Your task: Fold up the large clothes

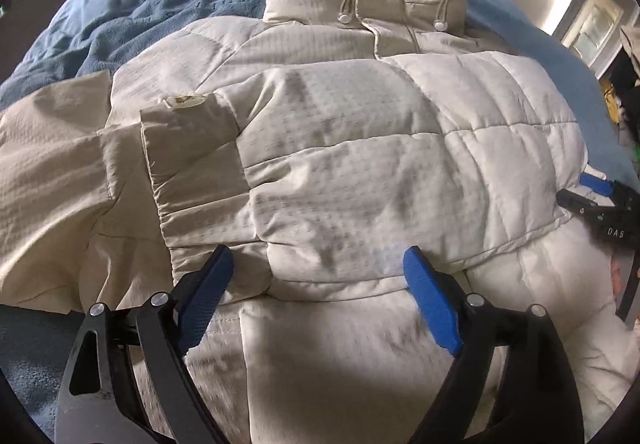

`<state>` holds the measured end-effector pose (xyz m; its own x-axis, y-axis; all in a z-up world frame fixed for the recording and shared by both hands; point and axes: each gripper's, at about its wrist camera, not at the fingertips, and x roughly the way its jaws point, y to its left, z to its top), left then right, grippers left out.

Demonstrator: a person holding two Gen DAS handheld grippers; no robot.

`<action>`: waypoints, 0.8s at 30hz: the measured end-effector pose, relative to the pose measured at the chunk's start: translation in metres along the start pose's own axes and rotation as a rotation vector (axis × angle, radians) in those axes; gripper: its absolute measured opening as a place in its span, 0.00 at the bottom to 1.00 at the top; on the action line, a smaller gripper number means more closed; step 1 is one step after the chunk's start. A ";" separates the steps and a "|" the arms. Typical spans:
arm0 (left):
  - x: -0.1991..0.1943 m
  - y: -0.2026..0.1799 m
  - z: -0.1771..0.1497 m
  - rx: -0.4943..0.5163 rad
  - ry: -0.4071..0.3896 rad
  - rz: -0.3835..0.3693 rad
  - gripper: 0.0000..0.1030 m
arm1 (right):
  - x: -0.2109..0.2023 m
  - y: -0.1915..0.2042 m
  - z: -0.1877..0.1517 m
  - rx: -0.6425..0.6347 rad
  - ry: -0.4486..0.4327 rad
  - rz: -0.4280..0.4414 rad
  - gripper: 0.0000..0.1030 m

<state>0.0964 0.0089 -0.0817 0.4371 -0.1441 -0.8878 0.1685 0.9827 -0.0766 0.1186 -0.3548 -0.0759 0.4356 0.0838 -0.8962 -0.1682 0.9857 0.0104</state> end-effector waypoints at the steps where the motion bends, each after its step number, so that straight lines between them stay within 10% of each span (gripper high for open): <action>1: -0.003 0.000 0.000 0.000 -0.008 -0.003 0.82 | 0.000 0.000 0.000 0.002 0.000 0.002 0.93; 12: -0.107 0.039 -0.009 -0.122 -0.225 0.146 0.93 | -0.023 -0.005 -0.003 0.023 -0.082 0.016 0.93; 24: -0.178 0.198 -0.044 -0.498 -0.294 0.201 0.94 | -0.059 -0.009 -0.005 0.071 -0.250 0.014 0.93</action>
<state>0.0128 0.2345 0.0415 0.6548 0.0936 -0.7500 -0.3448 0.9200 -0.1862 0.0900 -0.3689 -0.0247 0.6406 0.1220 -0.7581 -0.1166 0.9913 0.0610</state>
